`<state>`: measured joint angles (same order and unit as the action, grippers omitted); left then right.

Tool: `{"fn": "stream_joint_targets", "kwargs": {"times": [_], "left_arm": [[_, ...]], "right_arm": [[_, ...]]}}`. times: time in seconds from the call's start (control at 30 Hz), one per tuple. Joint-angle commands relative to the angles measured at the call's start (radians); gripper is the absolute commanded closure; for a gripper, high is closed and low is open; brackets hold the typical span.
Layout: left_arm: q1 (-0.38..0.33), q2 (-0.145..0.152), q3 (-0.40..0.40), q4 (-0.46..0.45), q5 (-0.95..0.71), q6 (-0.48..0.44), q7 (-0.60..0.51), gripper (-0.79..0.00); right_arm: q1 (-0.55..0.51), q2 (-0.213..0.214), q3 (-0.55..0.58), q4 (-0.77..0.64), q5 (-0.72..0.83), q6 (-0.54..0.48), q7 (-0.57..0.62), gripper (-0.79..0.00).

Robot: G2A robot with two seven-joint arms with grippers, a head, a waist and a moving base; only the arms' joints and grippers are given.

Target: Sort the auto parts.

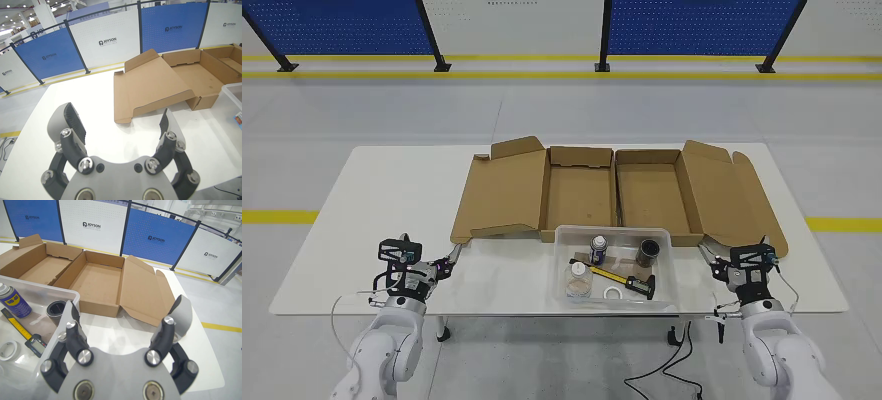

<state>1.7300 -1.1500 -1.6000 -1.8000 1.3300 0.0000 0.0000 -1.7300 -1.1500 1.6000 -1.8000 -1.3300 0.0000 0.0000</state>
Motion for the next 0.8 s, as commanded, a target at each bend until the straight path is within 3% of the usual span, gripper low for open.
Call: {"fn": "stream_joint_targets", "kwargs": {"times": [0.0,0.77], "left_arm": [[0.000,0.000,0.000,0.000,0.000,0.000,0.000,-0.785],[-0.015,-0.001,0.005,-0.004,-0.014,-0.019,-0.010,-0.785]], "right_arm": [[0.000,0.000,0.000,0.000,0.000,0.000,0.000,-0.784],[0.000,0.000,0.000,0.000,0.000,0.000,0.000,-0.785]]}}
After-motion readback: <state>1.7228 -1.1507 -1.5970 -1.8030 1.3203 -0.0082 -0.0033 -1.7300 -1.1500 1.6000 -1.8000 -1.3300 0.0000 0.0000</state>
